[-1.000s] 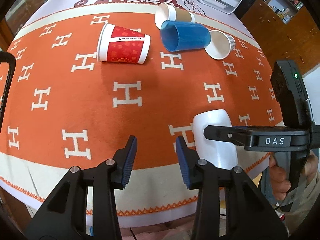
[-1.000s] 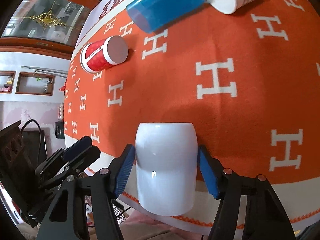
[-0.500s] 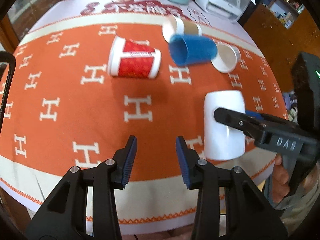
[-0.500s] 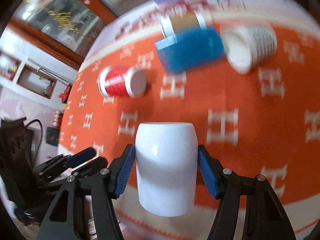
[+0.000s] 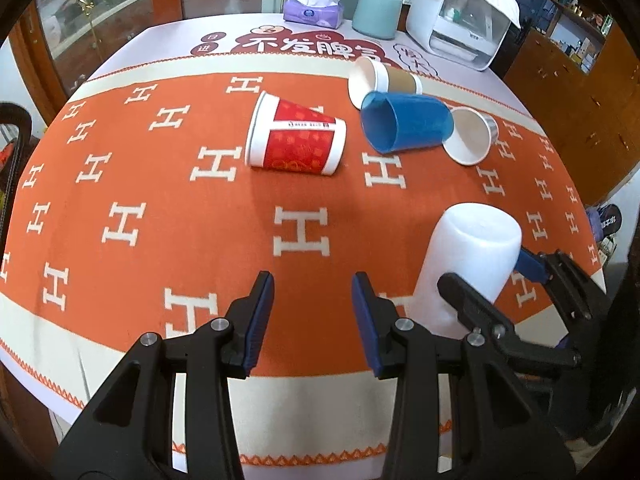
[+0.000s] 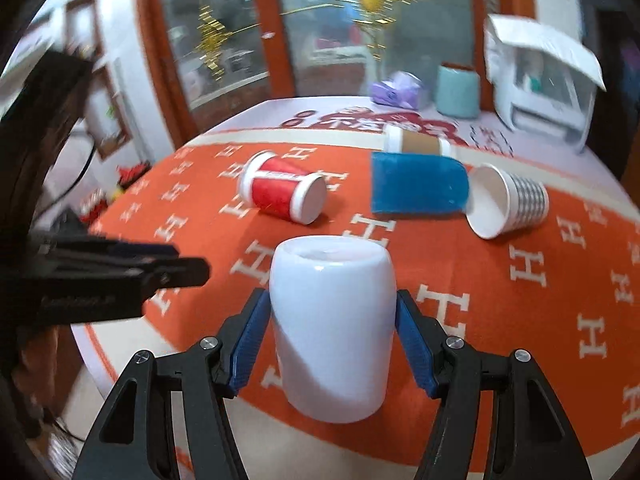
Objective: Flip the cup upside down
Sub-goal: 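Grasp the upright white cup with the right tool and lift it, then set the white cup down rim-down on the cloth and open the right tool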
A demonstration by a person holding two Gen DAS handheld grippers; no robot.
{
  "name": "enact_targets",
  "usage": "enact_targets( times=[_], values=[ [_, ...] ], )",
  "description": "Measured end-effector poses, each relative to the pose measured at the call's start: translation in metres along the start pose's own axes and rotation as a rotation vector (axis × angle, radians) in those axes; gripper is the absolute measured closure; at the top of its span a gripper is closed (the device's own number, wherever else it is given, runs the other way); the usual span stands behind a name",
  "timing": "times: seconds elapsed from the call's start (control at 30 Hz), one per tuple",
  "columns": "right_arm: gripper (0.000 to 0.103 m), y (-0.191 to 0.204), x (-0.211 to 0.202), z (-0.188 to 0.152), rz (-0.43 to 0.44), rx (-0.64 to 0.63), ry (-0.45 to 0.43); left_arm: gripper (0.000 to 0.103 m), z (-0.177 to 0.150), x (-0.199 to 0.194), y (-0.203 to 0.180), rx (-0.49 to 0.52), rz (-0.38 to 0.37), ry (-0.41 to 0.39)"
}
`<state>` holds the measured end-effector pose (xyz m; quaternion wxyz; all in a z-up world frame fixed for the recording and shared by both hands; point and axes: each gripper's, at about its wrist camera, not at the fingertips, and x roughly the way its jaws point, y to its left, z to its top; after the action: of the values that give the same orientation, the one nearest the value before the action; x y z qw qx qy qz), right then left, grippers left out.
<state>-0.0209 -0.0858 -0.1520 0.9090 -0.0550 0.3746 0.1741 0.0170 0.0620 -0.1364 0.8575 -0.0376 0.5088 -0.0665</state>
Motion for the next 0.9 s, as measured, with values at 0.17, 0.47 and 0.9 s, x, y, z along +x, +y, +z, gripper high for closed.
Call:
enact_targets(
  times=[0.17, 0.47, 0.9],
  values=[
    [0.038, 0.006, -0.006, -0.013, -0.001, -0.013, 0.018, 0.057, -0.008, -0.001, -0.007, 0.002, -0.022, 0.010],
    [0.029, 0.000, -0.017, -0.020, 0.001, 0.036, 0.050, 0.051, -0.011, -0.007, -0.025, 0.064, -0.036, 0.003],
    [0.027, -0.027, -0.073, 0.000, 0.022, 0.246, 0.147, 0.041, 0.000, -0.050, -0.041, 0.098, -0.025, -0.026]
  ],
)
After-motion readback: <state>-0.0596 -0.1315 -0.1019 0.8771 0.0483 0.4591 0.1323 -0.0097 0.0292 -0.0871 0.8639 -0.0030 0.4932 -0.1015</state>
